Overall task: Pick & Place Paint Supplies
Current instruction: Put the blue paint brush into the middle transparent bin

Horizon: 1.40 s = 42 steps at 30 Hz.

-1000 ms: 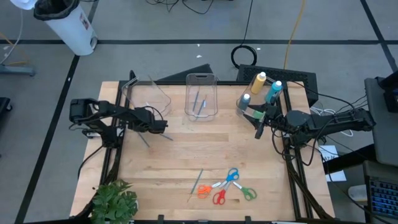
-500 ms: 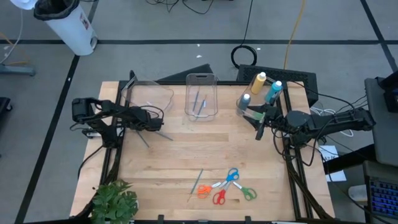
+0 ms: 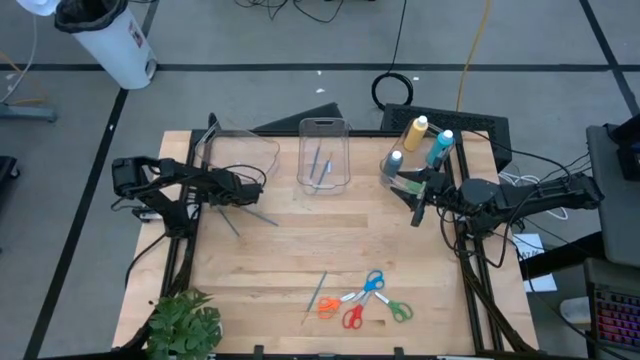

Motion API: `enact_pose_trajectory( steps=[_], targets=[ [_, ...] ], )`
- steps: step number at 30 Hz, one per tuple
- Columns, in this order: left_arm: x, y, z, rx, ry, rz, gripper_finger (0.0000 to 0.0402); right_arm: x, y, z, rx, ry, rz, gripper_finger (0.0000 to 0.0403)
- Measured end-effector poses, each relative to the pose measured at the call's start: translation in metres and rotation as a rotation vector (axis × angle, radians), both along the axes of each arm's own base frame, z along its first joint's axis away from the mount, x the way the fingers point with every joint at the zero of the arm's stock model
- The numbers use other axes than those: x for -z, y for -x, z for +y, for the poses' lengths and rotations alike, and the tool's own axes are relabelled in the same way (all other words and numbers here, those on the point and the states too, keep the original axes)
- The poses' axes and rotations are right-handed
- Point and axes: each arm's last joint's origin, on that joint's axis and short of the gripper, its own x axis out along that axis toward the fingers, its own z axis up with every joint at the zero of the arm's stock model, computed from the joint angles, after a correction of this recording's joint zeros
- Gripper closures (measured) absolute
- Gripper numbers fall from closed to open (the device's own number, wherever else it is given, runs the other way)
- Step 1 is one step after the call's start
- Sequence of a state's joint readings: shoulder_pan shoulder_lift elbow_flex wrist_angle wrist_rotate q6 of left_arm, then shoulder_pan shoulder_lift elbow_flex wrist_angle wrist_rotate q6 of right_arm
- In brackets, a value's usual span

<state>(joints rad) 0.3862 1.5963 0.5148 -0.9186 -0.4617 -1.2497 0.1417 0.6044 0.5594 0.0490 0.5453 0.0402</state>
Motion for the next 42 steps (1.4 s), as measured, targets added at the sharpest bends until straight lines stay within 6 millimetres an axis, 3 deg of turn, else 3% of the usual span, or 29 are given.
enact_pose_trajectory(
  steps=[7, 15, 28, 36, 42],
  targets=[
    [0.001, -0.001, 0.0, 0.042, 0.038, -0.002, 0.0389, 0.0, 0.0, 0.0, 0.0, 0.0, 0.001, 0.0193],
    [0.001, -0.004, -0.002, 0.128, 0.075, 0.015, 0.0395, 0.0, 0.0, 0.0, 0.0, 0.0, 0.0, 0.0193],
    [-0.029, -0.047, -0.018, 0.079, 0.35, -0.151, 0.0398, 0.0, 0.0, 0.0, 0.001, 0.0, 0.0, 0.0193],
    [-0.035, -0.062, -0.028, 0.149, 0.308, -0.2, 0.0383, 0.0, 0.0, 0.0, 0.002, 0.0, 0.0, 0.0193],
    [-0.056, -0.084, -0.033, 0.24, 0.237, -0.238, 0.0396, 0.0, 0.0, 0.0, 0.002, 0.0, 0.0, 0.0193]
  ],
)
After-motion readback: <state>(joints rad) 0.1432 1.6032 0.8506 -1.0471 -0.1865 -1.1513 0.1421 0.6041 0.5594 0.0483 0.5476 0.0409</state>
